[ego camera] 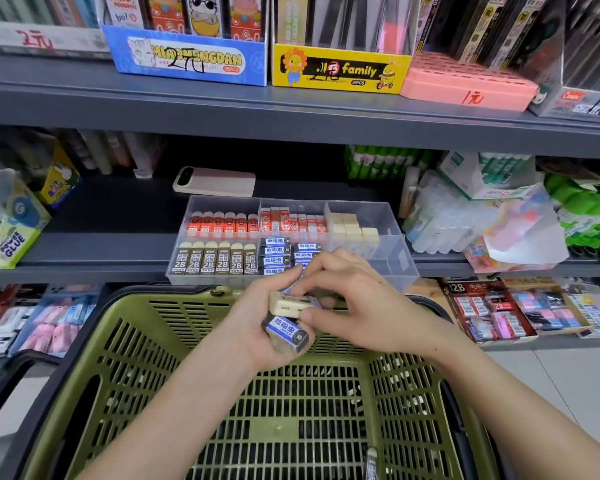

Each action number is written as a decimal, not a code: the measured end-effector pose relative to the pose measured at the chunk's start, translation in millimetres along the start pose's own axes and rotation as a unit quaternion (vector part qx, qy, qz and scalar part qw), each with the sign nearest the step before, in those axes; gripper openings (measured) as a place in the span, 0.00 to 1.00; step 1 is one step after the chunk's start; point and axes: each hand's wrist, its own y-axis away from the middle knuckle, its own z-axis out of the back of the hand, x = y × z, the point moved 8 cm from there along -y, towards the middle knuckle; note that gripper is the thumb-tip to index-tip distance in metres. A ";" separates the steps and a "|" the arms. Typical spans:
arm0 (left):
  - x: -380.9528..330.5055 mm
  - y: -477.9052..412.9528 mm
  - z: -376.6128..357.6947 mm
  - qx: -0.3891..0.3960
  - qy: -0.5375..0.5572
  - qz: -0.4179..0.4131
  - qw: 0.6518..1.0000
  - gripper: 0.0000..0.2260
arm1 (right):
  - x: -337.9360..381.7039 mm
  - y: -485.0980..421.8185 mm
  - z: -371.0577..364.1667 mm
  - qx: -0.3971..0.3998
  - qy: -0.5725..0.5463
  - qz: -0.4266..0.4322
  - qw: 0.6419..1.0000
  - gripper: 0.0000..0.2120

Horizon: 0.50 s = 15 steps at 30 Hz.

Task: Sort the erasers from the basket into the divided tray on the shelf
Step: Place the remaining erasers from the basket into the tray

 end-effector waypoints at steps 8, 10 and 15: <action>9.2 -3.8 -9.8 0.041 0.109 0.058 0.991 0.15 | -52.1 14.1 46.8 -0.235 -0.363 -0.121 0.894 0.08; 6.5 -2.9 -9.8 0.047 0.115 0.055 0.991 0.14 | -83.2 20.4 69.7 -0.323 -0.267 -0.168 0.892 0.04; -0.5 -0.6 -11.4 0.053 0.119 0.049 0.990 0.13 | -148.7 0.9 86.8 -0.304 0.061 -0.267 0.912 0.12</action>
